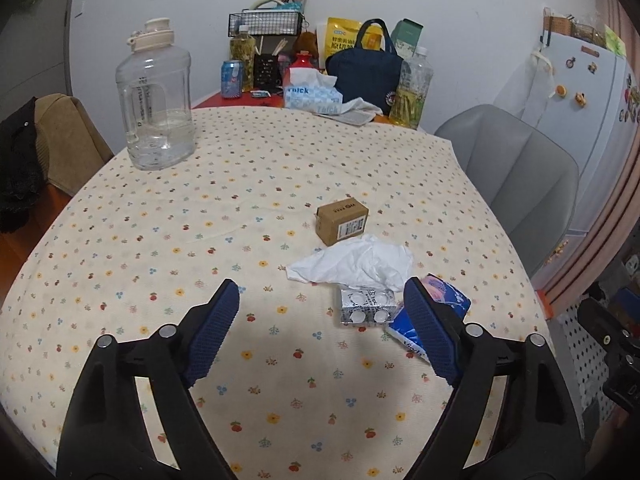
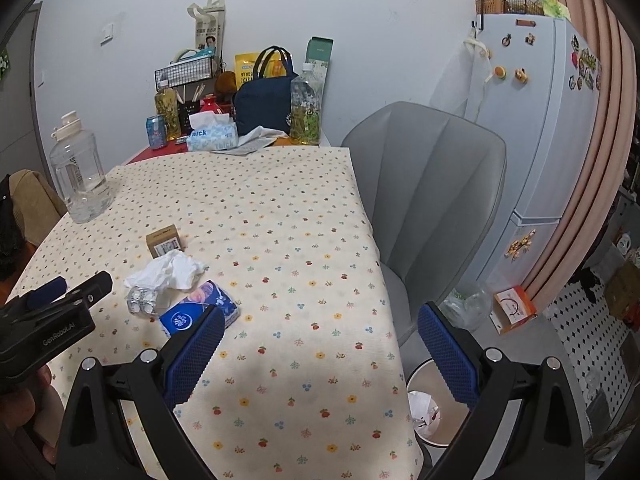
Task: Collect trash
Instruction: 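Lower the left tool onto the pill blister pack and close on it, then lift the blister pack with the left tool while the right tool closes on the blue tissue pack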
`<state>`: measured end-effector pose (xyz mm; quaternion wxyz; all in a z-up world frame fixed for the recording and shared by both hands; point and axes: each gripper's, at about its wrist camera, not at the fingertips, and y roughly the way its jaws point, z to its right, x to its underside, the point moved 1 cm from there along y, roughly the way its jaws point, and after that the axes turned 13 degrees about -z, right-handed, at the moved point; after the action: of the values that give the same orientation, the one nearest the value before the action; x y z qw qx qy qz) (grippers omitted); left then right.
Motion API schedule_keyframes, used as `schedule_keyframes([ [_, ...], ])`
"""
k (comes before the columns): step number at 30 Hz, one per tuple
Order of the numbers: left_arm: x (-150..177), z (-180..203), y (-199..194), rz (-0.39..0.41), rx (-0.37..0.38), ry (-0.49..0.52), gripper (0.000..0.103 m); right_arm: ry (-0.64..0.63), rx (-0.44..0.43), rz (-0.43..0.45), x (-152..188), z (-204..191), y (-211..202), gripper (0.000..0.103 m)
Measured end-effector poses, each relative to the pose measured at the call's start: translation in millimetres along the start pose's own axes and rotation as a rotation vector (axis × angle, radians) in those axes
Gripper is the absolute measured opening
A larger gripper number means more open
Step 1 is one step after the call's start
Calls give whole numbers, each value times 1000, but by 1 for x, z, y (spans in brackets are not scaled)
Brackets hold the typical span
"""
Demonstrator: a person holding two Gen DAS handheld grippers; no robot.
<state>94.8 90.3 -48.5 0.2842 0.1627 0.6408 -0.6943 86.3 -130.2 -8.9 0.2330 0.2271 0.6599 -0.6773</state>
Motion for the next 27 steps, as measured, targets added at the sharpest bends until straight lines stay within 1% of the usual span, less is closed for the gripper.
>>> schedule_keyframes([
  [6,-2,11,21,-46,12,24,78,5,3,-25,-2,5,14,95],
  [10,-1,17,36,-81,17,36,72,7,1,-42,-1,6,22,95],
  [18,1,21,56,-143,45,47,54,-3,-11,-60,0,1,31,95],
  [20,1,22,58,-149,55,52,41,-10,-16,-66,1,-2,32,95],
  [21,2,22,59,-150,59,52,37,-15,-19,-70,1,-4,33,94],
  [22,2,21,59,-152,70,47,36,-21,-21,-72,1,-6,33,94],
  [27,4,14,50,-126,75,25,35,-57,-31,-73,1,-19,32,94],
])
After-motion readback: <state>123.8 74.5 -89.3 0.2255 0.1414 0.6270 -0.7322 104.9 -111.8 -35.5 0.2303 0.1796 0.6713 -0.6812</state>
